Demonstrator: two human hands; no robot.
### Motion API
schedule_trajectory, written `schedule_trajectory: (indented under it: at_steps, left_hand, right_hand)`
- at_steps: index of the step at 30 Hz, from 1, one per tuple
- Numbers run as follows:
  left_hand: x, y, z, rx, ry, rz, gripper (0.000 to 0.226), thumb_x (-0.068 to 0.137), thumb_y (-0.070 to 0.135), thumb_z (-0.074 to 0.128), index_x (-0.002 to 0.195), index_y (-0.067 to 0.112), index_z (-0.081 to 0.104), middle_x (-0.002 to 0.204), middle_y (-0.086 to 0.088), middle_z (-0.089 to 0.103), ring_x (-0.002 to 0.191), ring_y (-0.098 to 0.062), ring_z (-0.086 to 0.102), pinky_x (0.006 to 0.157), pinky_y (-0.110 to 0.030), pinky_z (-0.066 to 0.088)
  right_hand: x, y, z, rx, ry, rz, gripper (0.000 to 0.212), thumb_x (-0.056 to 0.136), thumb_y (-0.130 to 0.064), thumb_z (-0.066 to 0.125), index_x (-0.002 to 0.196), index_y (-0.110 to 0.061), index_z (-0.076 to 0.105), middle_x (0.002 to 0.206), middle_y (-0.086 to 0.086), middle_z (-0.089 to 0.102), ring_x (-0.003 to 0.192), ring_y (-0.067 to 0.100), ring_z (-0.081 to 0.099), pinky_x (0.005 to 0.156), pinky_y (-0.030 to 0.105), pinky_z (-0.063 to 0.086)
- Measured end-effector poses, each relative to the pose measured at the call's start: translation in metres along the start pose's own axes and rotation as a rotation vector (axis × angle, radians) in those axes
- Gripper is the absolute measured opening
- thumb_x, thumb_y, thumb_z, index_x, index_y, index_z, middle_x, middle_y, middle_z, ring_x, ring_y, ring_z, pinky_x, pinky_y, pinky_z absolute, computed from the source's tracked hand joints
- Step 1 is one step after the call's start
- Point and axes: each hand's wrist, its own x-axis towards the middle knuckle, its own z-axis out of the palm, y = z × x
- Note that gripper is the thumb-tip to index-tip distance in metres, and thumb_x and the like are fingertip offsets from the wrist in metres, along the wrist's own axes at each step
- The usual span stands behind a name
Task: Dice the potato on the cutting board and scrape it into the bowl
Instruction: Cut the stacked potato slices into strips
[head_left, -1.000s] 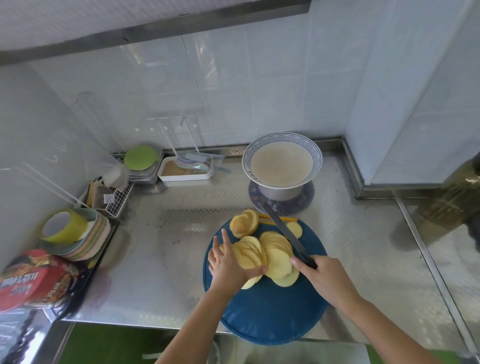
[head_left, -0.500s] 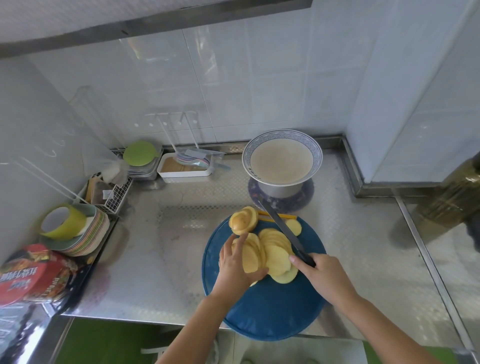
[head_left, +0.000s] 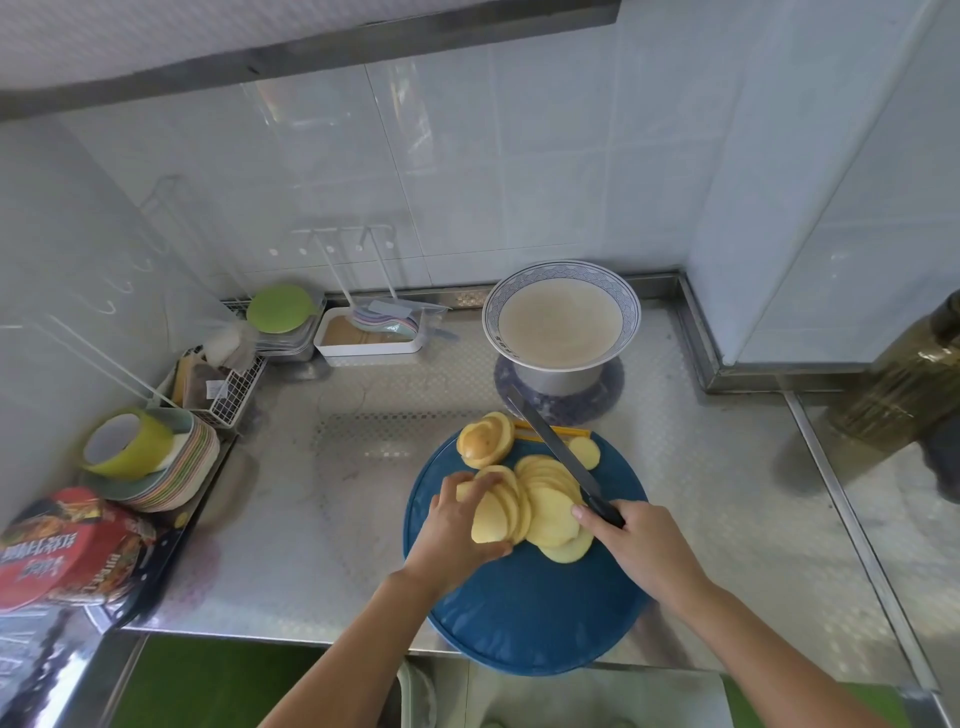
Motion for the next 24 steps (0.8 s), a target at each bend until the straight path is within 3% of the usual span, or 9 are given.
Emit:
schedule_trajectory:
  at_steps: [4, 7, 12, 15, 19, 24]
  left_hand:
    - [-0.004, 0.002, 0.006, -0.113, 0.036, 0.001, 0.077, 0.079, 0.03, 0.076, 0.128, 0.062, 0.026, 0.142, 0.01, 0.018, 0.13, -0.02, 0.024, 0.104, -0.03, 0.031]
    - [-0.007, 0.003, 0.009, -0.126, 0.06, 0.018, 0.074, 0.081, 0.027, 0.075, 0.125, 0.062, 0.027, 0.147, 0.01, 0.014, 0.133, -0.021, 0.019, 0.107, -0.034, 0.029]
    - [-0.008, 0.004, 0.01, -0.178, 0.128, 0.059, 0.07, 0.077, 0.02, 0.078, 0.116, 0.06, 0.036, 0.144, 0.015, 0.017, 0.136, -0.022, 0.023, 0.1, -0.026, 0.028]
    - [-0.004, 0.004, 0.008, -0.175, 0.073, 0.01, 0.075, 0.071, 0.023, 0.081, 0.122, 0.055, 0.036, 0.15, 0.011, 0.012, 0.138, -0.023, 0.02, 0.104, -0.032, 0.032]
    - [0.0, 0.005, 0.004, -0.007, 0.049, 0.006, 0.087, 0.069, 0.031, 0.083, 0.139, 0.043, 0.032, 0.142, 0.009, 0.023, 0.13, -0.017, 0.026, 0.095, -0.022, 0.031]
    - [-0.002, -0.001, 0.01, 0.061, 0.142, 0.032, 0.078, 0.067, 0.04, 0.082, 0.132, 0.032, 0.04, 0.135, 0.005, 0.026, 0.124, -0.019, 0.031, 0.095, -0.022, 0.036]
  right_hand:
    - [0.001, -0.002, 0.001, -0.006, -0.001, -0.009, 0.053, 0.092, -0.052, 0.06, 0.057, -0.016, 0.044, 0.049, -0.006, 0.041, 0.049, 0.008, 0.04, 0.049, 0.02, 0.03]
    - [0.0, -0.003, 0.001, -0.004, -0.004, -0.006, 0.053, 0.092, -0.052, 0.06, 0.058, -0.015, 0.045, 0.049, -0.006, 0.041, 0.048, 0.007, 0.039, 0.049, 0.02, 0.03]
    - [-0.001, 0.001, 0.001, -0.004, 0.011, 0.002, 0.054, 0.092, -0.052, 0.06, 0.056, -0.015, 0.042, 0.048, -0.006, 0.039, 0.048, 0.008, 0.039, 0.049, 0.021, 0.03]
    - [-0.004, 0.005, 0.001, -0.013, 0.012, 0.022, 0.054, 0.092, -0.053, 0.059, 0.057, -0.015, 0.043, 0.049, -0.005, 0.04, 0.049, 0.009, 0.04, 0.05, 0.021, 0.03]
    - [-0.013, 0.014, 0.001, -0.024, 0.013, 0.054, 0.052, 0.092, -0.05, 0.06, 0.057, -0.015, 0.045, 0.051, -0.004, 0.043, 0.05, 0.009, 0.042, 0.05, 0.02, 0.031]
    - [-0.024, 0.027, -0.008, -0.008, -0.001, 0.151, 0.051, 0.092, -0.052, 0.059, 0.064, -0.009, 0.053, 0.055, 0.001, 0.049, 0.054, 0.012, 0.048, 0.054, 0.024, 0.037]
